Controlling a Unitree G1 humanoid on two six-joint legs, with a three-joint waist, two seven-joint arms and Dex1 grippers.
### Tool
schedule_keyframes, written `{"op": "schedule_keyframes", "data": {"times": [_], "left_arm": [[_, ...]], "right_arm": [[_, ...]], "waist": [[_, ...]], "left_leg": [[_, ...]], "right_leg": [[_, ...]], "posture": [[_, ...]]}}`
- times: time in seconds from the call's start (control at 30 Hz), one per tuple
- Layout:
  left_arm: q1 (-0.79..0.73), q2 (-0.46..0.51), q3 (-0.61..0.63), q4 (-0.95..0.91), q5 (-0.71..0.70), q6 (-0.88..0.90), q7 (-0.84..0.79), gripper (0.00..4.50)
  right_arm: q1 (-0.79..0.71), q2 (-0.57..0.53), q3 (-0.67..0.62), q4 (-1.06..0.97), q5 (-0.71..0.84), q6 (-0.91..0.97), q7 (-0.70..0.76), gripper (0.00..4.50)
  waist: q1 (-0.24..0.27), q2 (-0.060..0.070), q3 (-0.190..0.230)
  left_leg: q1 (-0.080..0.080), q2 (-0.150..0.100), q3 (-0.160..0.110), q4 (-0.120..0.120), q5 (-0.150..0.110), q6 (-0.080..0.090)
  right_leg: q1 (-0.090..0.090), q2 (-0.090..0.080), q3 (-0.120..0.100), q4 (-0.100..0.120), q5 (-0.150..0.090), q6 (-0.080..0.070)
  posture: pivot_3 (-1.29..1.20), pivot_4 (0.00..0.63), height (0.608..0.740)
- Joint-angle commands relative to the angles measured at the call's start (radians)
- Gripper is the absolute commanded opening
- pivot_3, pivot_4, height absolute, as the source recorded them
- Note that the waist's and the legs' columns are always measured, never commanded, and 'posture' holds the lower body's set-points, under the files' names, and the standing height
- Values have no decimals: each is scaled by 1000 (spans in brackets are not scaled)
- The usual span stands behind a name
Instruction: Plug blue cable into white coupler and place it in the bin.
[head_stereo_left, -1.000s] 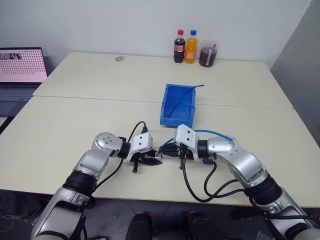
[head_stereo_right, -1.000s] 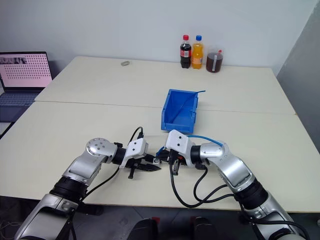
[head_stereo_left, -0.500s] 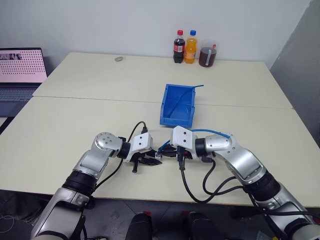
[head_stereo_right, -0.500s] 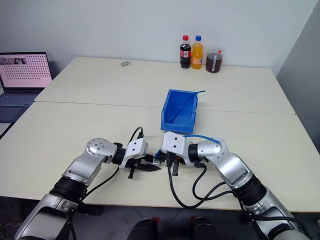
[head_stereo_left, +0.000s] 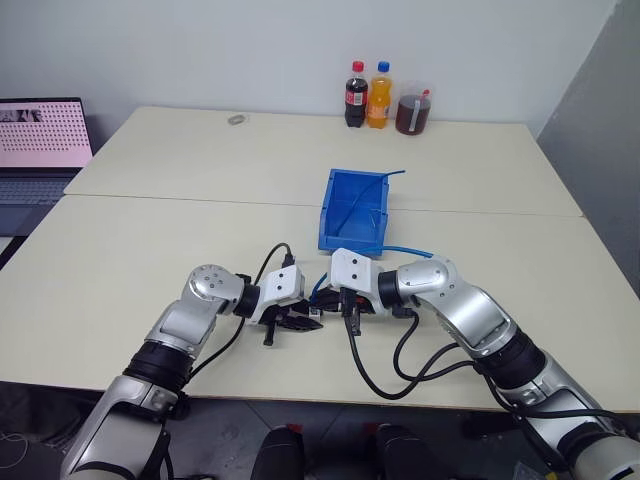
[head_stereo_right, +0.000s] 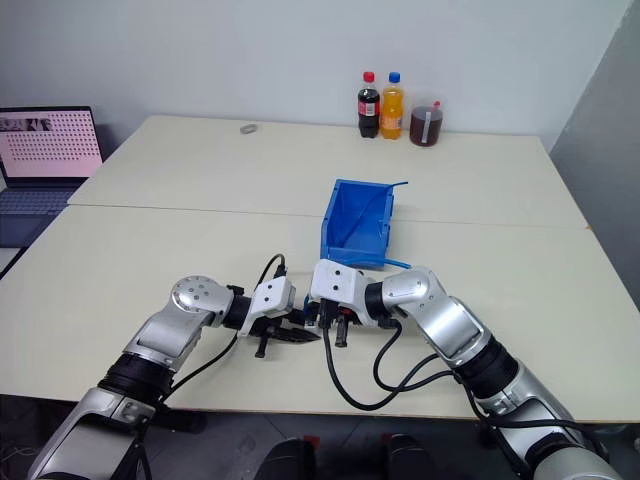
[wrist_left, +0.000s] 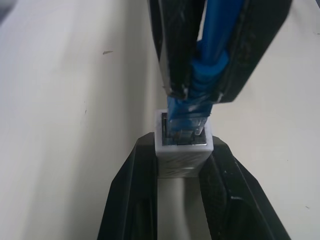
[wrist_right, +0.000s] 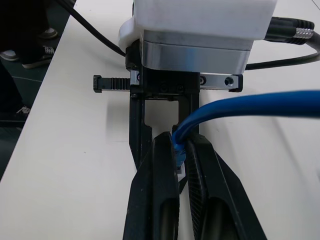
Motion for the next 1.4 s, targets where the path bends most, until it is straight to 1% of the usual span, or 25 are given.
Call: {"op": "schedule_keyframes", "data": {"times": [0.03, 0.17, 0.27, 0.4, 0.57, 0.73, 0.83, 0.9, 0.93, 1.0, 1.07, 1.2, 1.37, 1.4], "left_arm": [[25, 8, -31, -11, 21, 12, -10, 780], [25, 10, -29, -9, 22, 10, -10, 780], [25, 9, -29, -7, 21, 10, -9, 780], [21, 6, -28, -5, 21, 9, -6, 780], [21, 7, -26, -7, 22, 9, -4, 780], [30, 4, -7, -10, 27, 2, 33, 780], [44, -6, 31, -15, -5, 25, 65, 780], [61, -4, 66, -27, -30, 35, 90, 1489], [68, -2, 79, -35, -40, 39, 96, 1603], [90, 7, 105, -60, -67, 48, 103, 2062], [128, 27, 142, -111, -101, 65, 107, 2418], [179, 54, 213, -211, -162, 110, 134, 3399], [207, 62, 294, -317, -199, 165, 226, 4451], [209, 65, 304, -342, -197, 174, 250, 4485]], "right_arm": [[21, -14, 22, 16, -18, 22, 9, 0], [32, -17, 18, 13, -15, 28, 8, 0], [44, 1, 23, 9, -4, 49, 1, 0], [55, 18, 48, 29, -15, 56, -2, 0], [75, 13, 86, 75, -44, 41, 8, 0], [81, 9, 54, 55, -45, 17, -3, 0], [78, 4, 12, 36, -42, 3, -26, 0], [81, 0, -11, 9, -33, 5, -37, 0], [83, -2, -17, -1, -30, 6, -40, 0], [88, -3, -30, -20, -24, 10, -47, 0], [92, -1, -52, -45, -10, 25, -58, 0], [96, 1, -88, -79, 17, 53, -69, 0], [93, 25, -186, -136, 85, 115, -107, 0], [84, 30, -230, -153, 113, 140, -120, 0]], "waist": [[0, 0, 0], [0, 0, -1], [0, 0, -1], [0, 1, -1], [-1, 1, -5], [-2, 3, -10], [-2, 3, -11], [-2, 3, -11], [-2, 3, -11], [-2, 4, -10], [-2, 3, -10], [-6, 4, -8], [-5, 4, -5], [-5, 3, -4]], "left_leg": [[0, 0, 0, 0, 0, 0], [0, 0, 0, 0, 0, 0], [0, 0, 0, 0, 0, 0], [1, 0, 0, 0, 0, 0], [2, 0, 1, -1, 0, 0], [4, 0, 2, -2, 0, 0], [4, 0, 1, -2, 0, 0], [4, 0, 1, -2, 0, 0], [4, 0, 1, -2, 0, 0], [3, 1, 1, -2, 0, 0], [3, 1, 2, -2, 0, 0], [2, 1, 2, -2, 0, 0], [0, 1, 1, -2, 0, 0], [0, 1, 1, -2, 0, 0]], "right_leg": [[0, 0, 0, 0, 0, 0], [0, 0, 0, 0, 0, 0], [0, 0, 0, 0, 0, 0], [0, 0, 0, 0, 0, 0], [1, 0, 1, 0, -1, -1], [1, 0, 1, 0, -1, -1], [1, 0, 1, 0, -1, -1], [1, 0, 1, 0, -1, -1], [1, 0, 1, 0, -1, -1], [1, 0, 1, 0, -1, 0], [1, 0, 1, 0, -1, 0], [-1, 0, 1, 0, -1, -1], [-1, 0, 0, -1, -1, -1], [-1, -1, 1, -1, -1, -1]], "posture": [[0, 150, 740], [0, 150, 740], [0, 150, 740], [0, 150, 740], [0, 150, 740], [0, 150, 740], [0, 150, 740], [0, 150, 740], [0, 150, 740], [0, 150, 740], [0, 150, 740], [0, 150, 740], [0, 150, 740], [0, 150, 740]]}}
